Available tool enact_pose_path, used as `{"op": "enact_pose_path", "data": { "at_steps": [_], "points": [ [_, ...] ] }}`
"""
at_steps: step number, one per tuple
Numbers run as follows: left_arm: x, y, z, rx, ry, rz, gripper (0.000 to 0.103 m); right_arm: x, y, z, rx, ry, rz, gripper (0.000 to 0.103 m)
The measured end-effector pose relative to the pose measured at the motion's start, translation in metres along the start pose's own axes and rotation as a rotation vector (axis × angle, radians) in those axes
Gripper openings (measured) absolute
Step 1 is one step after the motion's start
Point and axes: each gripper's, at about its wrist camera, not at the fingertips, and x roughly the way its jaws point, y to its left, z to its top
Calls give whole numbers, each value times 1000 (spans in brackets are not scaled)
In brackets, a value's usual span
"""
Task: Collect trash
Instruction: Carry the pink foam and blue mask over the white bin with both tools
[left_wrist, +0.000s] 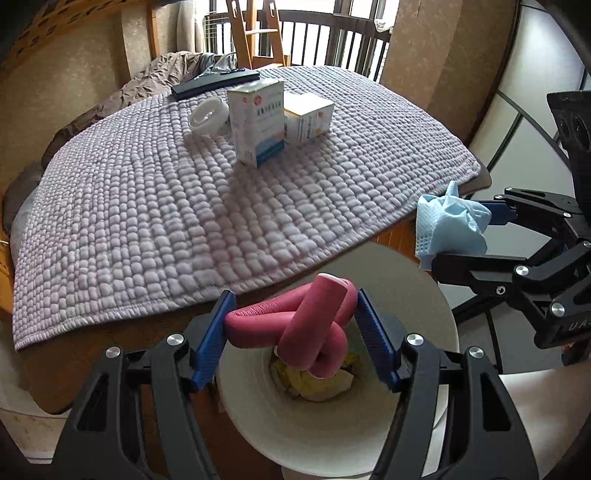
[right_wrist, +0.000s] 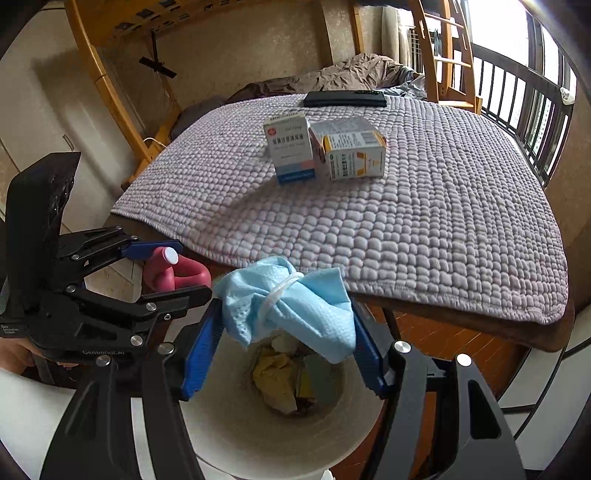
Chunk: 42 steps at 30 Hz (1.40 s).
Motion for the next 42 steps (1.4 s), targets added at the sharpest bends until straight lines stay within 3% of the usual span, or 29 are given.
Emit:
{"op": "enact_pose_path", "data": {
  "at_steps": [42],
  "points": [
    [28,-8,-25,27,103,-14,67,33,0,-31,15,121,5,64]
  ]
}}
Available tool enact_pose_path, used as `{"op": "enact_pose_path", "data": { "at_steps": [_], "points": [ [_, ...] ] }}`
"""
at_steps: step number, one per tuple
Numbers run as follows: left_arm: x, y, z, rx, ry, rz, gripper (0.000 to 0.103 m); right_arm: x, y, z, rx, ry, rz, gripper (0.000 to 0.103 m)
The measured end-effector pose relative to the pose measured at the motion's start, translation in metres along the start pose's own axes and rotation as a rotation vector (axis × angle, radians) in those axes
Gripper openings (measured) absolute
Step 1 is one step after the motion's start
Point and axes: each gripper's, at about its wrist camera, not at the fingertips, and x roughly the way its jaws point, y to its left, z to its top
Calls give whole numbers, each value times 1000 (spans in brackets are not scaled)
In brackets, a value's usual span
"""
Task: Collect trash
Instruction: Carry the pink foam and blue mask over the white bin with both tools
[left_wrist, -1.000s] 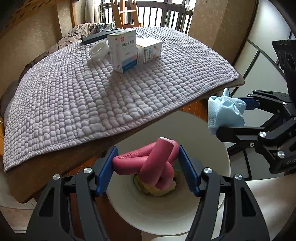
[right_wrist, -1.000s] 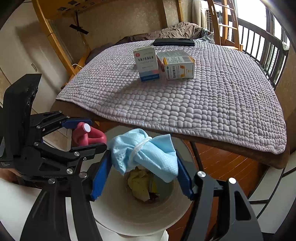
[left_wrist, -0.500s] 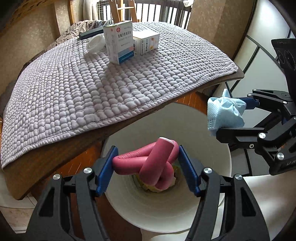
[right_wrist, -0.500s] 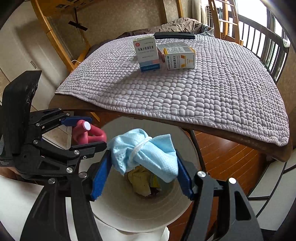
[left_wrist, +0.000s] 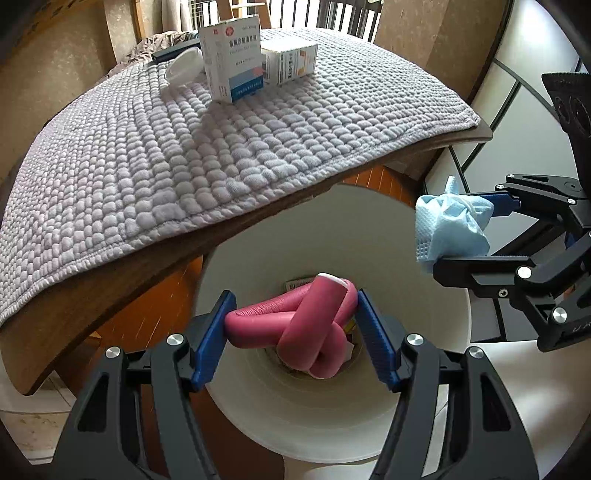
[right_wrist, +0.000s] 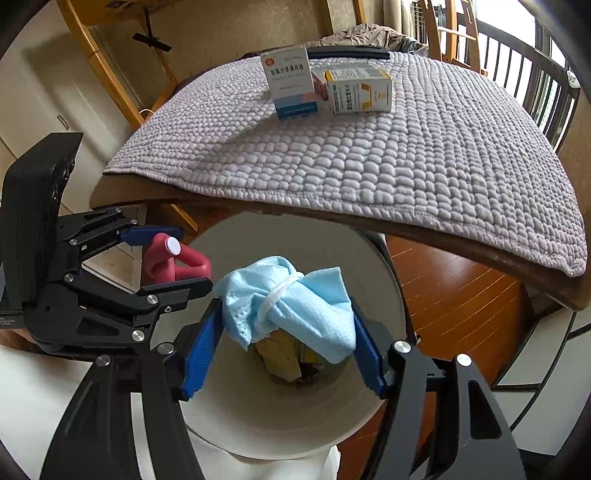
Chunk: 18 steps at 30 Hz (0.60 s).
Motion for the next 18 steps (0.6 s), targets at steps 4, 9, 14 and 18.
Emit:
{"op": "enact_pose_path", "data": {
  "at_steps": [4,9,14,18],
  "points": [
    [5,1,-2,-1,14,3,67,8,-1,-3,0,17,-1,64],
    [12,2,-5,-4,30,6,67,21,0,-5,0,37,-5,64],
    [19,2,-7,-1,46,9,67,31,-1,-5,-2,53,-7,64],
    [26,0,-10,3,61,14,67,40,1,-7,0,63,-7,64]
  ]
}}
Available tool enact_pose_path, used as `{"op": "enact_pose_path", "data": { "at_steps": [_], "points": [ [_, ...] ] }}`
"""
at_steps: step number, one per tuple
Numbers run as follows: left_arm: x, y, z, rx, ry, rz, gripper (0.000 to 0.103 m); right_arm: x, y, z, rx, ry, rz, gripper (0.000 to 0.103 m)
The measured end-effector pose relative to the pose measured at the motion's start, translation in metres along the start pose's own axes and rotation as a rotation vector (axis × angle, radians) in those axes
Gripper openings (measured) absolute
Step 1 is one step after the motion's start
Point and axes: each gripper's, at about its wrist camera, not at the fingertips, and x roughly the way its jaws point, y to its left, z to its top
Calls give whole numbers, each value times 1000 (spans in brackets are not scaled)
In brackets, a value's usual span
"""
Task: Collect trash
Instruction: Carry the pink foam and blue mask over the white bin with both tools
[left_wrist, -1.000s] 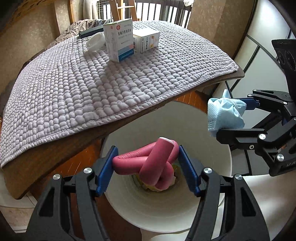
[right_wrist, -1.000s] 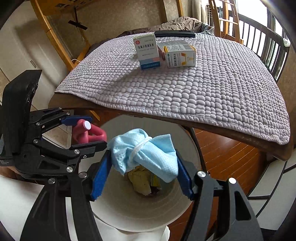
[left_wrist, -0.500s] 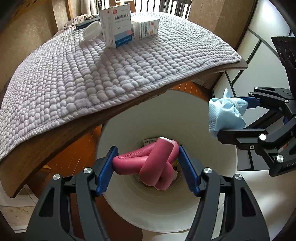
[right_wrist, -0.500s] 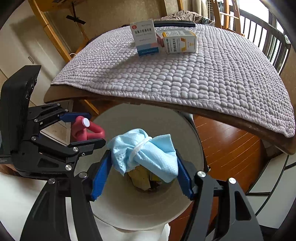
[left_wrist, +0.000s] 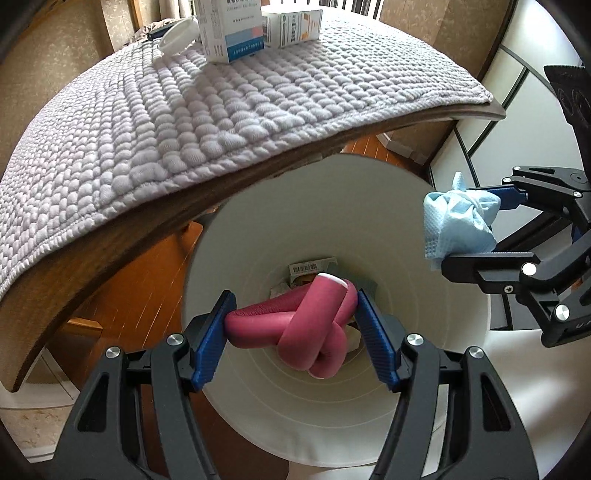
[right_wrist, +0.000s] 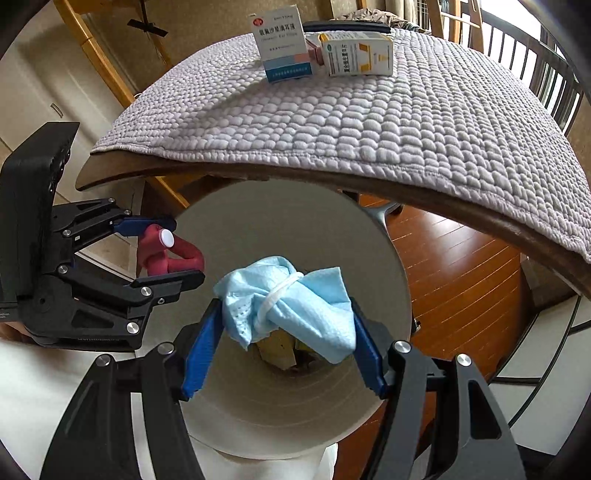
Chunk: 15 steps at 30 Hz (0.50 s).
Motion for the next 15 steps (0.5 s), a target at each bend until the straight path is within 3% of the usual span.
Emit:
{"op": "enact_pose_path", "data": {
  "at_steps": [15],
  "points": [
    [31,-16,-9,-1,37,18,67,22,3,4,-5,28,4,64]
  ]
}}
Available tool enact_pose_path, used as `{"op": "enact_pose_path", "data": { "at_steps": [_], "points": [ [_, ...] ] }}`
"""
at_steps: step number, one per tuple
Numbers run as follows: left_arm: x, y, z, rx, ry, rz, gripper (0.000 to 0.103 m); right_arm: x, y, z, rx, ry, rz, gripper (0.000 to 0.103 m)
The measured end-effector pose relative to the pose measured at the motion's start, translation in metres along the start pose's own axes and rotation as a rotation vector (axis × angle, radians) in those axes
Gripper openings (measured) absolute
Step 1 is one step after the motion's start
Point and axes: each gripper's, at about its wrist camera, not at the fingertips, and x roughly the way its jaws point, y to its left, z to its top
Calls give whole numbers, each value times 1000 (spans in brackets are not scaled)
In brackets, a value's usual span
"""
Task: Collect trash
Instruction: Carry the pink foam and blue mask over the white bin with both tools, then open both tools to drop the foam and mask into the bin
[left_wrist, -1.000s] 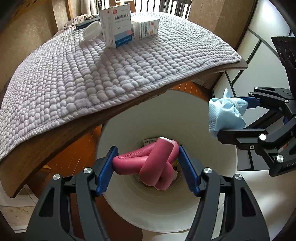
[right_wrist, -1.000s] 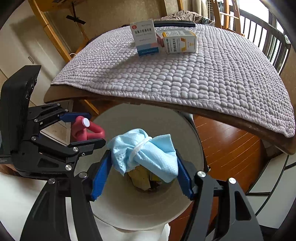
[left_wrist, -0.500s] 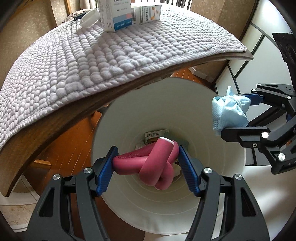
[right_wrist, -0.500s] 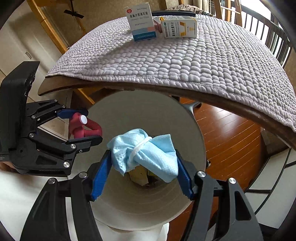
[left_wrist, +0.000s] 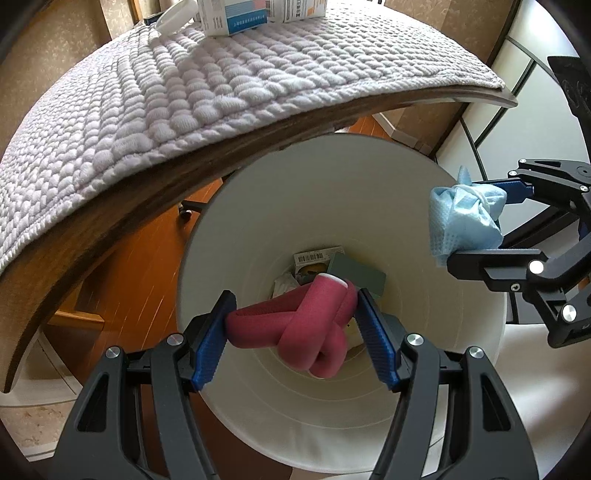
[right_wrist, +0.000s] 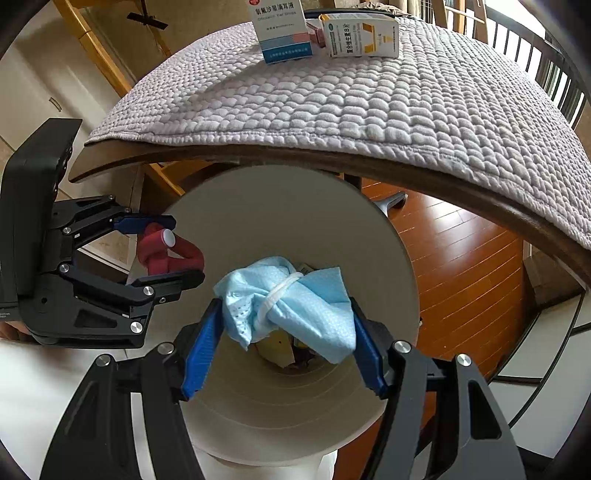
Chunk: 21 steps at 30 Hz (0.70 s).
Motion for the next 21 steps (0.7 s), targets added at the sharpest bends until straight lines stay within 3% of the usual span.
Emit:
{"op": "enact_pose_path", "data": {
  "at_steps": [10,11,14,21],
  "points": [
    [20,-2,-12,-13,19,-11,67,21,-9,-5,25,21,0,66],
    [21,0,-13,-15,21,-20,68,21,-10,-6,31,19,-3,72],
    [24,6,-11,-23,18,-15,89,20,-13,-6,48,12,-7,85],
    [-12,12,-5,-28,-55,-10,90,-18,-7,4,-32,-79,-100,86]
  ]
}}
